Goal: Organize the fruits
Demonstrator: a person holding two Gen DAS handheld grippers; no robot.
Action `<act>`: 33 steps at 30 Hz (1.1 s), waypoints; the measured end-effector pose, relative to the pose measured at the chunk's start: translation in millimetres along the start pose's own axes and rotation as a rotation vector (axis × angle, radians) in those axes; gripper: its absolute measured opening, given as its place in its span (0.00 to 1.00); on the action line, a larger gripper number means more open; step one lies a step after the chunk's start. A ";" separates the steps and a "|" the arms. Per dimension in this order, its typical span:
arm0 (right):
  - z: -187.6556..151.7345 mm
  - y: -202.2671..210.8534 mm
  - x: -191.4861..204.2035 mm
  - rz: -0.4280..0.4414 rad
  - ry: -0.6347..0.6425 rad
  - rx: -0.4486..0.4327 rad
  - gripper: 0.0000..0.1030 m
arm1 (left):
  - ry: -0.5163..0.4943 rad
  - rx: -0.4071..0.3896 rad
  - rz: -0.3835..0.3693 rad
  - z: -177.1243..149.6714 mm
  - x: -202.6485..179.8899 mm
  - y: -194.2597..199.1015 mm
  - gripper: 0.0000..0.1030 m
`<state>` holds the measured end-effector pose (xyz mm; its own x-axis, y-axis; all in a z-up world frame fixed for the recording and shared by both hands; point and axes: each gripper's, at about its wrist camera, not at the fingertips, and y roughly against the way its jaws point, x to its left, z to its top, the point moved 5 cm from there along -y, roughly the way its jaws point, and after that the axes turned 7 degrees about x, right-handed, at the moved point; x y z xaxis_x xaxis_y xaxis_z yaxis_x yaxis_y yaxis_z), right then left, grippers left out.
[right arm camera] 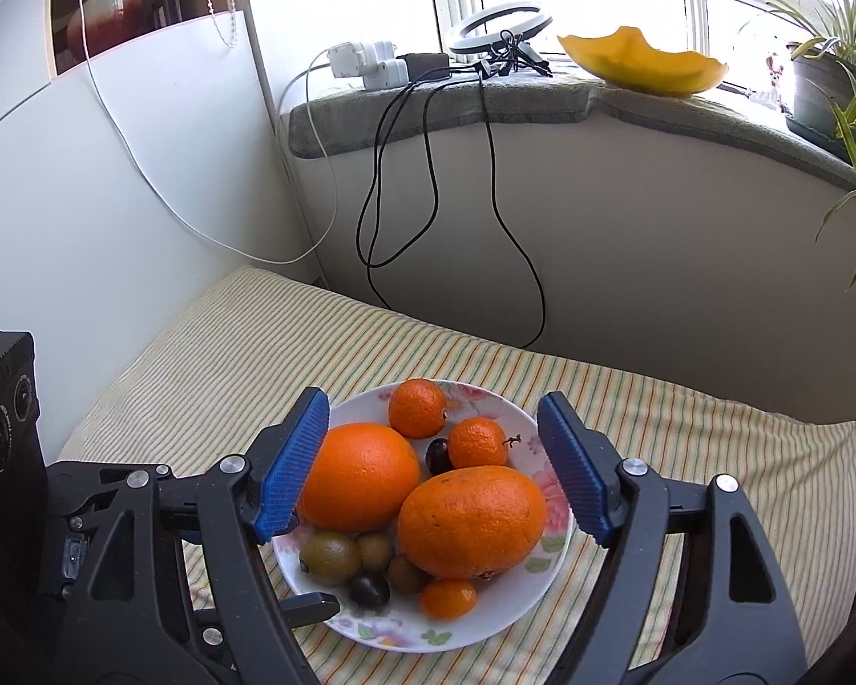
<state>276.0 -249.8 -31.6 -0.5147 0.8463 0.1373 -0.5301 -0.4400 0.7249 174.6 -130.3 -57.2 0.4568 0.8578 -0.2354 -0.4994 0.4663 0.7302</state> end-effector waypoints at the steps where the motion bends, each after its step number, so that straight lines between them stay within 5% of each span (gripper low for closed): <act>1: -0.8 2.0 0.5 0.000 -0.002 -0.002 0.76 | -0.001 -0.003 0.001 0.0 -0.4 1.8 0.40; 33: -35.0 65.5 3.5 -0.048 -0.051 -0.087 0.98 | 0.037 -0.112 0.158 -5.4 8.2 52.7 0.73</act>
<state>215.8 -286.2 -7.2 -0.4531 0.8804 0.1398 -0.6109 -0.4208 0.6706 148.0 -97.5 -24.1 0.3403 0.9285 -0.1485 -0.6427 0.3449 0.6841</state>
